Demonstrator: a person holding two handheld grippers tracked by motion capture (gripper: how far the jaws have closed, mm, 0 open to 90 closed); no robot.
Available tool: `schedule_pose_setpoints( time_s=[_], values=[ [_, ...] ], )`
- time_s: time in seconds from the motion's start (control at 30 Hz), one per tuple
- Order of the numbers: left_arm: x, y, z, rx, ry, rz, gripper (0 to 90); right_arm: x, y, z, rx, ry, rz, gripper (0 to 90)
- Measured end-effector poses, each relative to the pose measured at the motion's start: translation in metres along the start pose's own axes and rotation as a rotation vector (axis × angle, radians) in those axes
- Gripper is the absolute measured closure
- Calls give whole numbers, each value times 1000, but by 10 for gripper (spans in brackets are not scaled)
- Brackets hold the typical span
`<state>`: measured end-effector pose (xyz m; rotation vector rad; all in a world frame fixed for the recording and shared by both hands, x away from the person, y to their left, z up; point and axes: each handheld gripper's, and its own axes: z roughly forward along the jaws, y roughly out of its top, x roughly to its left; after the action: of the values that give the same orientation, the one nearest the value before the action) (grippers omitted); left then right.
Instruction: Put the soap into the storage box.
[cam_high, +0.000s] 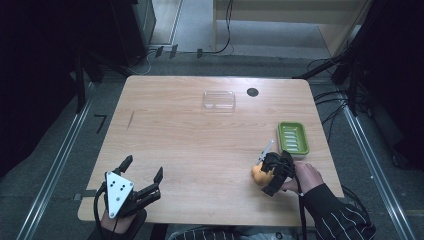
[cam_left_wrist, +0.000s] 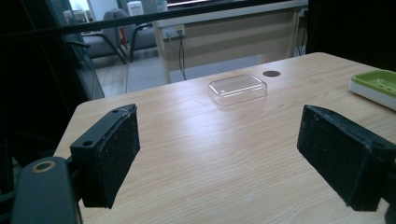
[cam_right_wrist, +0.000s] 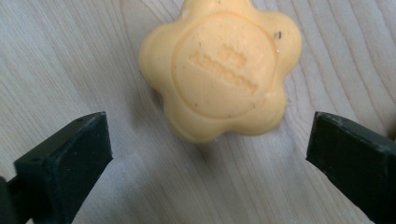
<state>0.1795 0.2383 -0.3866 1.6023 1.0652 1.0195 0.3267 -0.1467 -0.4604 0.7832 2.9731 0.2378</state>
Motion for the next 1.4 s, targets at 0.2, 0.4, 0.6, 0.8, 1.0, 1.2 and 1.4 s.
schedule_pose_setpoints(
  time_s=[0.2, 0.4, 0.6, 0.8, 1.0, 1.2, 1.4],
  values=[
    [0, 0, 0, 1, 0, -1, 137, -2, 11, 2, 14, -10, -40, 140],
    [0, 0, 0, 0, -1, -3, 136, -3, 15, 4, 19, -23, -41, 207],
    [0, 0, 0, -1, -2, -3, 136, -3, 20, 7, 38, -10, -61, 283],
    [0, 0, 0, -2, -2, -4, 136, -4, 20, 9, 63, -1, -55, 372],
    [0, 0, 0, -3, -2, -2, 136, -5, 19, 8, 55, 6, -39, 396],
    [0, 0, 0, -4, -2, -4, 136, -5, 18, 8, 53, 10, -19, 401],
    [0, 0, -1, -5, 0, -6, 136, -5, 18, 8, 38, 10, 14, 403]
  ],
)
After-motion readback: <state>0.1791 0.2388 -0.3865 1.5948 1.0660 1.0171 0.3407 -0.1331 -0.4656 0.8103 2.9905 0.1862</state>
